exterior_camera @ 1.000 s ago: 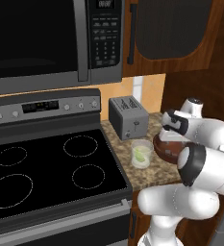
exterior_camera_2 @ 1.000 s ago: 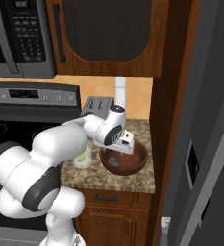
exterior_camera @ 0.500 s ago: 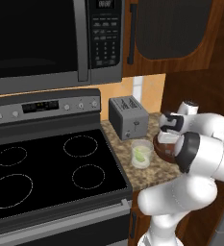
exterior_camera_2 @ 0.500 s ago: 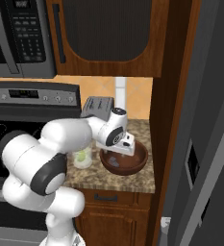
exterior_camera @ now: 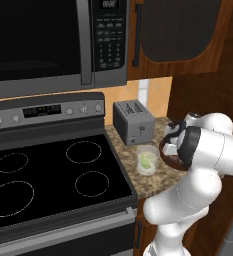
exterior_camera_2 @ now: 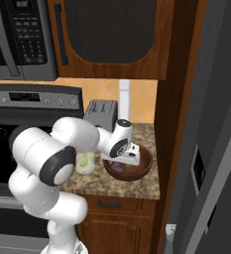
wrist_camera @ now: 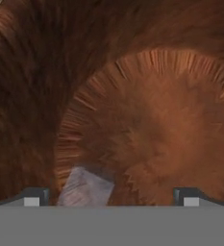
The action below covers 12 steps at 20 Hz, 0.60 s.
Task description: Grab a lemon wedge from the fridge and one ice cube from the ice bowl, and put them in the glass of lemonade.
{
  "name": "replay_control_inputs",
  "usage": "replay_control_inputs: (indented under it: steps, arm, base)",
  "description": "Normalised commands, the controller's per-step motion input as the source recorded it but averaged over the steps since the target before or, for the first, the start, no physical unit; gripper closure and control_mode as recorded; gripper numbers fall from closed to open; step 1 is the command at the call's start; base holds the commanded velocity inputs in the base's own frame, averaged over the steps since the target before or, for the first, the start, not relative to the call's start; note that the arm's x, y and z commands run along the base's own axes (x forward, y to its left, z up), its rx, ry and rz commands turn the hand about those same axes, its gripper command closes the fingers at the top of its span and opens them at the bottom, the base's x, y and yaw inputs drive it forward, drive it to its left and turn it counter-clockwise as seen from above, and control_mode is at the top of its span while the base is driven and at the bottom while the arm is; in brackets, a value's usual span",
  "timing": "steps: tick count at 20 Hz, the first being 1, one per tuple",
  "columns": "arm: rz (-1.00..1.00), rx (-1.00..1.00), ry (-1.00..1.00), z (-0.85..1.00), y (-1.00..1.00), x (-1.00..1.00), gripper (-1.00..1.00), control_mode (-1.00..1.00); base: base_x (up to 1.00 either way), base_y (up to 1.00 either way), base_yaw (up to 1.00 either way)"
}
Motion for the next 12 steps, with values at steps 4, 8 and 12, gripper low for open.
replay_control_inputs:
  steps: [4,8,12]
  arm:
    - [0.09,0.0,0.0,-0.05,0.0,0.37,-1.0,-1.0]
    - [0.09,0.0,0.0,-0.14,-0.01,0.33,-1.0,-1.0]
    - [0.09,0.0,-0.01,-0.31,-0.04,0.04,-1.0,-1.0]
  base:
    - [0.0,0.0,0.0]
    - [0.0,0.0,0.0]
    - [0.0,0.0,0.0]
